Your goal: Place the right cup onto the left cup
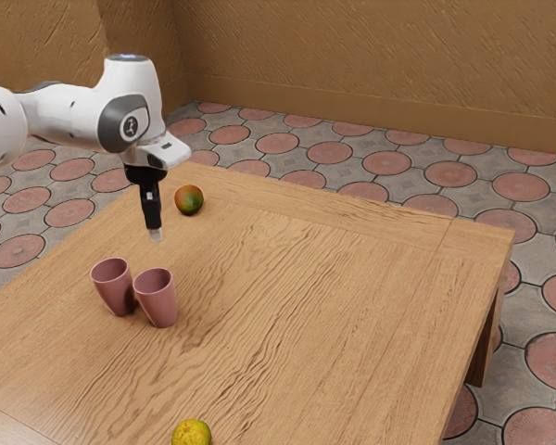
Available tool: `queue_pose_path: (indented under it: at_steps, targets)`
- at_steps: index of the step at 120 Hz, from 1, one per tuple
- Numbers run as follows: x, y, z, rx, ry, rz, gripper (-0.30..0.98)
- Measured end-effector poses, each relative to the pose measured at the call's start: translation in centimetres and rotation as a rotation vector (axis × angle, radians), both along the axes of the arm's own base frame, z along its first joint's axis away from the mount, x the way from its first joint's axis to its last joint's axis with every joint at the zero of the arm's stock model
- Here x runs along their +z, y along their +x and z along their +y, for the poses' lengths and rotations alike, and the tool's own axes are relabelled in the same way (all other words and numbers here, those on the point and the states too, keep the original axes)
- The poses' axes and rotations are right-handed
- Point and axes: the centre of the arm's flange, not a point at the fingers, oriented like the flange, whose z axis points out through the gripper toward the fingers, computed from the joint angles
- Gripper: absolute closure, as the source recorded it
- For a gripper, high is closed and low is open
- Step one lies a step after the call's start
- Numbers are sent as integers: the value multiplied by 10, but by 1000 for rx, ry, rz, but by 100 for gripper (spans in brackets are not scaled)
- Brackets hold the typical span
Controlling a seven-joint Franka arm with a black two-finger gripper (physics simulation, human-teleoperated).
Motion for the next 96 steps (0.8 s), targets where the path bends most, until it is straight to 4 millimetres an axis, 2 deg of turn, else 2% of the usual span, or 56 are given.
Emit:
queue_pose_path:
  at_steps: [32,51,67,75,96]
  targets:
    - [-52,10,14,-7,8,1,0]
    - [-83,0,13,-16,0,23,0]
    - [-99,-8,10,-25,-6,32,0]
    - [-102,-8,5,-38,-6,27,10]
    - [-105,-12,0,-47,-9,18,50]
